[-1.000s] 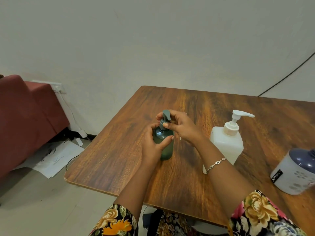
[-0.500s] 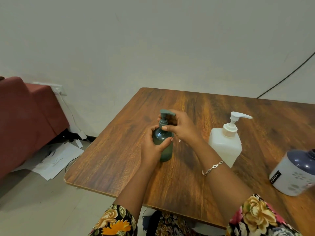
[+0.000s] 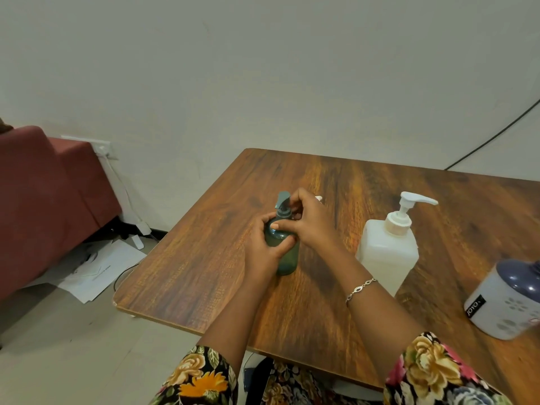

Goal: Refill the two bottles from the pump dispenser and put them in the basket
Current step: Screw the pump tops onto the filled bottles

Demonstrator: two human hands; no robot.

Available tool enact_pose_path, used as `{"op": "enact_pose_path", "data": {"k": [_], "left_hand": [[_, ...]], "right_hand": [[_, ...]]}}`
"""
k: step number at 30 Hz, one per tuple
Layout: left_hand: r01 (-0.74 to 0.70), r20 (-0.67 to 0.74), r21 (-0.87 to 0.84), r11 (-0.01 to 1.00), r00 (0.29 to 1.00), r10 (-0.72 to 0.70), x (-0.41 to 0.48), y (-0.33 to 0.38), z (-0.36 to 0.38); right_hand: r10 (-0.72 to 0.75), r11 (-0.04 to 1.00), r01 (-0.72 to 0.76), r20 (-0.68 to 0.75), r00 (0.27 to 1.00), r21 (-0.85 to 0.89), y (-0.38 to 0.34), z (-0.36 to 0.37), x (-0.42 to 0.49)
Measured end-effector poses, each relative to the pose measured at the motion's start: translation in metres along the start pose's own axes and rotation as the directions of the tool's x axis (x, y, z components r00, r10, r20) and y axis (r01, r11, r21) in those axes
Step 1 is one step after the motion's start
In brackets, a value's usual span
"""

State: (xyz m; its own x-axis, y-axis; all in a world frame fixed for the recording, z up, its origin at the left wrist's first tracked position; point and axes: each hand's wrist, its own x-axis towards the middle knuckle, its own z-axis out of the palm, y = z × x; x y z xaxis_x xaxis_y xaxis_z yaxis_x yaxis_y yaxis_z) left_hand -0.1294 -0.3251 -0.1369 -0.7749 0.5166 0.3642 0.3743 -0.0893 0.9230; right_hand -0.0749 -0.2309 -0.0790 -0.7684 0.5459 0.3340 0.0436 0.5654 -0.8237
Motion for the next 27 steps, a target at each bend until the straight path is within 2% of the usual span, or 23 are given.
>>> {"op": "enact_pose_path", "data": {"k": [2,6,8,11,14,16,17,19,22,24,27], "left_hand": [[0.002,0.002,0.005,1.000,1.000,-0.002,0.000,0.000,0.000],[0.009,0.002,-0.004,1.000,1.000,-0.009,0.000,0.000,-0.001],[0.012,-0.004,-0.013,1.000,1.000,-0.012,0.000,0.000,0.000],[0.012,-0.004,-0.006,1.000,1.000,-0.012,-0.001,0.001,0.000],[0.005,-0.009,-0.007,1.000,1.000,-0.005,-0.001,0.002,0.000],[0.008,-0.001,-0.003,1.000,1.000,-0.008,-0.001,0.003,0.000],[0.009,0.004,-0.002,1.000,1.000,-0.009,-0.001,0.003,0.000],[0.010,0.009,-0.004,1.000,1.000,-0.010,-0.001,0.004,-0.001],[0.015,0.002,-0.006,1.000,1.000,-0.015,0.000,0.003,-0.001],[0.014,0.000,0.003,1.000,1.000,-0.014,0.000,0.002,0.000],[0.001,-0.005,0.007,1.000,1.000,-0.001,-0.001,0.002,0.000]], "right_hand": [[0.027,1.000,-0.028,0.033,0.999,0.011,0.005,-0.001,0.001],[0.057,0.945,-0.094,0.123,0.991,0.312,0.013,-0.004,-0.007],[0.042,0.924,-0.088,0.130,0.991,0.372,0.015,-0.004,-0.009],[0.046,0.941,-0.060,0.048,0.998,0.334,0.013,0.000,-0.008],[0.035,0.983,-0.024,-0.061,0.998,0.182,0.013,0.009,-0.005],[0.039,0.993,-0.031,-0.075,0.996,0.112,0.015,0.010,-0.004],[0.044,0.991,-0.036,-0.055,0.998,0.128,0.015,0.009,-0.004],[0.043,0.960,-0.044,0.009,0.999,0.276,0.014,0.004,-0.007],[-0.026,0.883,-0.023,0.100,0.995,0.468,0.010,0.001,-0.011],[-0.032,0.895,-0.016,0.098,0.995,0.446,0.009,0.000,-0.010],[-0.001,0.955,-0.004,0.016,1.000,0.295,0.010,0.004,-0.005]]}}
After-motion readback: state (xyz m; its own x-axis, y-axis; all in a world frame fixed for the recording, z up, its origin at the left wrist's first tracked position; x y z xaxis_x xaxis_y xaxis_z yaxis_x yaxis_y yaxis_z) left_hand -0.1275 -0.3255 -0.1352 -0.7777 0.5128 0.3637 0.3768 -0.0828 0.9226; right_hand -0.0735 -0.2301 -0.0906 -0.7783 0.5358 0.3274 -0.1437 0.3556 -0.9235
